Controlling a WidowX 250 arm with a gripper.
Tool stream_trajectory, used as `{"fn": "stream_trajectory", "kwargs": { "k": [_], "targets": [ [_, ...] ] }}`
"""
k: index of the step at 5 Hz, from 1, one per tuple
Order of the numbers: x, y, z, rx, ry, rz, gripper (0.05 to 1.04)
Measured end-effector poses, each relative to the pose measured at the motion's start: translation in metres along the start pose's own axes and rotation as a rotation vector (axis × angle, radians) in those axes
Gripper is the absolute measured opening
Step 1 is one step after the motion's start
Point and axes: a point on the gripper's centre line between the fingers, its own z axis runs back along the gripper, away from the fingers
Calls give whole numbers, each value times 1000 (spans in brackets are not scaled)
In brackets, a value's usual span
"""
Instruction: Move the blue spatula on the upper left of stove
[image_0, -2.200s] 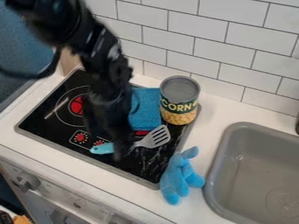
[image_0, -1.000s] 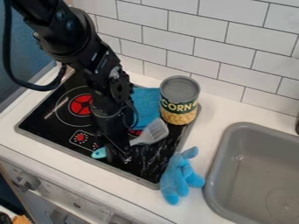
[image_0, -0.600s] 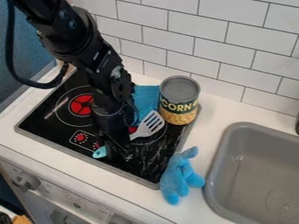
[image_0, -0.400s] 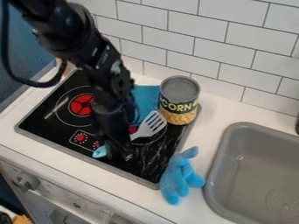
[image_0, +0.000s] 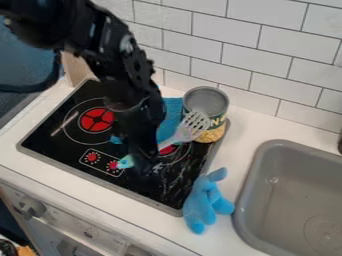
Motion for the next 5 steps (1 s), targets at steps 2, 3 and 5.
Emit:
{"fn": "stream_trajectory", "kwargs": {
  "k": [2,3,5],
  "targets": [
    [14,116,-20,205,65,412,328],
    [-8,171,-28,317,141,611,328],
    [-42,220,-42,336,217,746,327]
  ]
}}
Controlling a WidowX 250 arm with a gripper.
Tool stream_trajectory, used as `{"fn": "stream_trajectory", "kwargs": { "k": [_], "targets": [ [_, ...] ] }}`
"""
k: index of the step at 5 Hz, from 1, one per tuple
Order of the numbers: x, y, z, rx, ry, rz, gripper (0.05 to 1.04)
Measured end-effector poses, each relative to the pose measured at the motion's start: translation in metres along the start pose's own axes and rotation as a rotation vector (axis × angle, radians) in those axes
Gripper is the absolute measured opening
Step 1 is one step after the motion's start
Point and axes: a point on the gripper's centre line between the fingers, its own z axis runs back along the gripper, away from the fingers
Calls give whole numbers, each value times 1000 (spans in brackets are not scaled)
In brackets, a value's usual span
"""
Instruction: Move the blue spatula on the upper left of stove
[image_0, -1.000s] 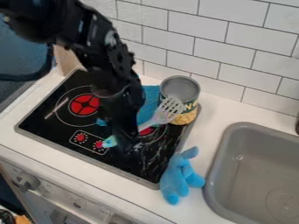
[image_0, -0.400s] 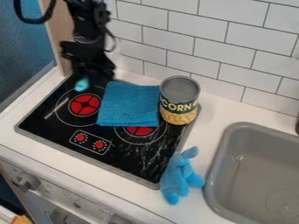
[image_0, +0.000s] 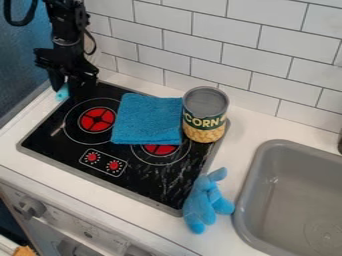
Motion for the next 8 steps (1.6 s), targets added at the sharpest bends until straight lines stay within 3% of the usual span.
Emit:
{"fn": "stream_trajectory", "kwargs": {
  "k": [1,3,4,6,7,8],
  "targets": [
    [-4,0,-8,-21,23,-10,328],
    [-11,-10,-6,-156,63,-112,328],
    [-17,-13,-5,-180,95,-163,328],
    [-18,-26,-11,-171,113,-229,327],
    [-16,-30,-16,-178,90,-241,327],
    [-16,-33,-15,-189,93,-258,396]
  ]
}}
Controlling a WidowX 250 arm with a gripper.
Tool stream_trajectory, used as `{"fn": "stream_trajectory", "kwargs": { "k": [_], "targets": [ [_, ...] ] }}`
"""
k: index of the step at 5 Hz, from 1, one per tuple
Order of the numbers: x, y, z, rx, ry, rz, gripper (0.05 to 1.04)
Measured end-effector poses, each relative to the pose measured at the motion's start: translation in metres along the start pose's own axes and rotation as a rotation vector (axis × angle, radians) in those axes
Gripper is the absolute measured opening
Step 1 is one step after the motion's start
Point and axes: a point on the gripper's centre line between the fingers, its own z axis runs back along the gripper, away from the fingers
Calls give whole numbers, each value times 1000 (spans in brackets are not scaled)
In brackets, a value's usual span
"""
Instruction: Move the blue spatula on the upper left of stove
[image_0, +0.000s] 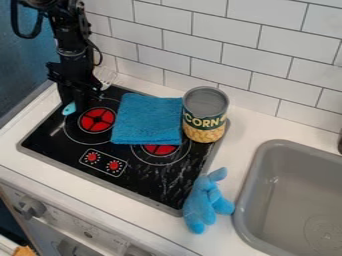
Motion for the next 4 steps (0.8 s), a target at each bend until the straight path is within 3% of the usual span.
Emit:
{"fn": "stream_trajectory", "kwargs": {
  "k": [2,4],
  "targets": [
    [-3,-3,0,-71,-1,10,962],
    [-7,-6,1,-90,-4,30,1000]
  ]
}}
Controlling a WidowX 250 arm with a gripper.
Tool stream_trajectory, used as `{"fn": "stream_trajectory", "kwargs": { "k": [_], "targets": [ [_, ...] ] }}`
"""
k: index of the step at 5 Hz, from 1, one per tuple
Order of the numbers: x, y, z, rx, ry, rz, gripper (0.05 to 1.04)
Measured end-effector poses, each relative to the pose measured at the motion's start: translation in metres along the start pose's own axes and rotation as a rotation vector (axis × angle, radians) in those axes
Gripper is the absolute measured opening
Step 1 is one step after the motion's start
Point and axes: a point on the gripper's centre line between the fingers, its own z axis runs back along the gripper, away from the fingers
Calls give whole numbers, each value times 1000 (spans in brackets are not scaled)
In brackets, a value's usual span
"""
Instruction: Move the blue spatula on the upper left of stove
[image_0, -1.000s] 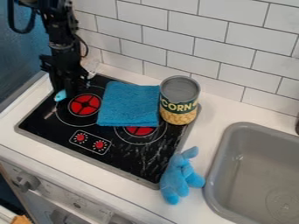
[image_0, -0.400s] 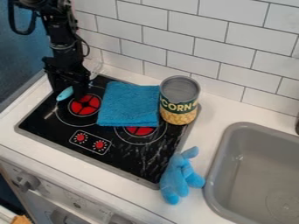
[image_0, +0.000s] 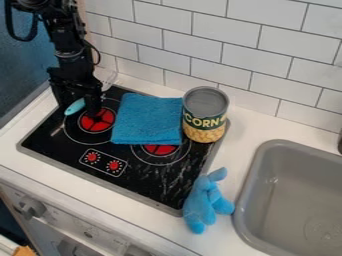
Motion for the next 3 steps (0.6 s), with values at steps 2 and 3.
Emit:
{"fn": "stream_trajectory", "kwargs": {
  "k": [2,3],
  "targets": [
    [-1,0,47,45,-99,43,1000],
    [-3,1,66,35,-172,45,1000]
  ]
}}
